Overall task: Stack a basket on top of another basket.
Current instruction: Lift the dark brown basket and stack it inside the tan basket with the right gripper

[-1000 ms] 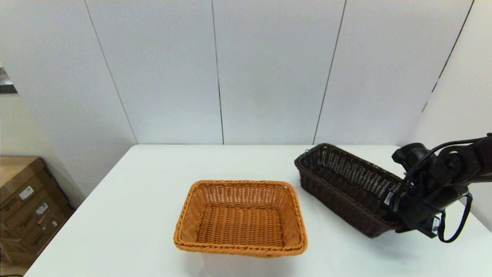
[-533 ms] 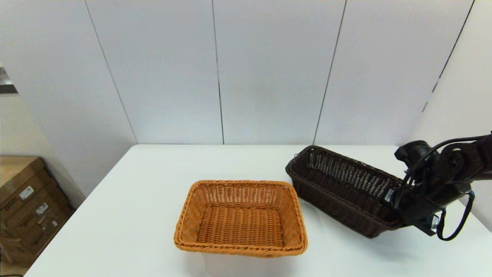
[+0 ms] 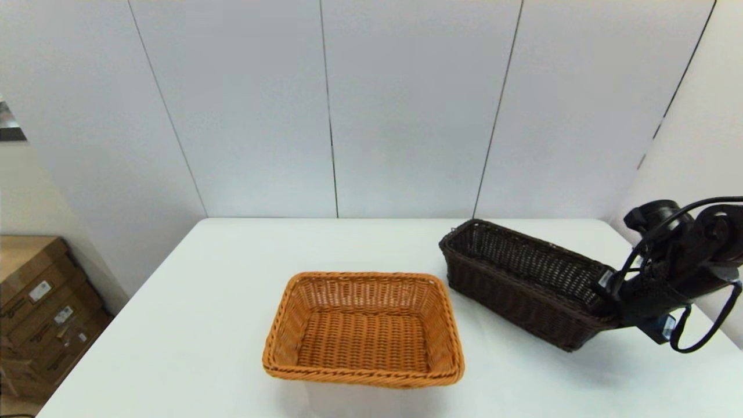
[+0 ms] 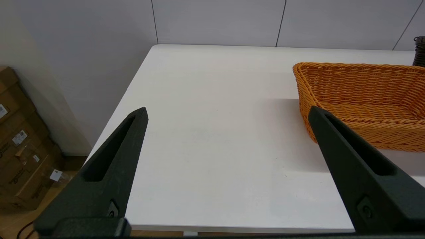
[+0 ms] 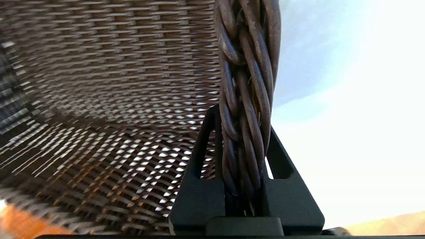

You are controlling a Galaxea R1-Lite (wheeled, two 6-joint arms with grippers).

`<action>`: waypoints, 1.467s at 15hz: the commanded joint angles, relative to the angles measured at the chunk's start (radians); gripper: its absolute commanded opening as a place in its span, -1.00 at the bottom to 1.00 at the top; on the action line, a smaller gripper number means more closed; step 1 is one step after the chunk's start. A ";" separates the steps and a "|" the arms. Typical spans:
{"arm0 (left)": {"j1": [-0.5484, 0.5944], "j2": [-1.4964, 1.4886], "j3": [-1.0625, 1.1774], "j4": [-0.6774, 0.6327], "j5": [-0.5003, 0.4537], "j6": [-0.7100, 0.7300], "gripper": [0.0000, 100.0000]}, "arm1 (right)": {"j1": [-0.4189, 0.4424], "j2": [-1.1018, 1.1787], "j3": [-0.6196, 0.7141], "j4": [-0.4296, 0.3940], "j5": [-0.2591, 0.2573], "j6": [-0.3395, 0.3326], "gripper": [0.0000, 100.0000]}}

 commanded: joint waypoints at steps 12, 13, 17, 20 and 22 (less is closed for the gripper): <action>0.000 -0.001 0.000 -0.001 0.000 0.000 1.00 | -0.062 -0.139 -0.007 0.000 0.085 0.006 -1.00; 0.000 -0.001 0.002 -0.001 0.000 0.000 1.00 | -0.069 -0.152 -0.008 0.000 0.105 0.006 -1.00; 0.000 -0.001 0.000 -0.001 0.000 0.000 1.00 | -0.075 -0.255 -0.013 0.015 0.188 -0.003 -1.00; 0.000 -0.001 0.002 -0.001 0.000 0.000 1.00 | -0.063 -0.363 -0.022 0.078 0.278 -0.044 -1.00; 0.000 -0.001 0.000 -0.001 0.000 0.000 1.00 | -0.022 -0.416 -0.028 0.144 0.301 -0.083 -1.00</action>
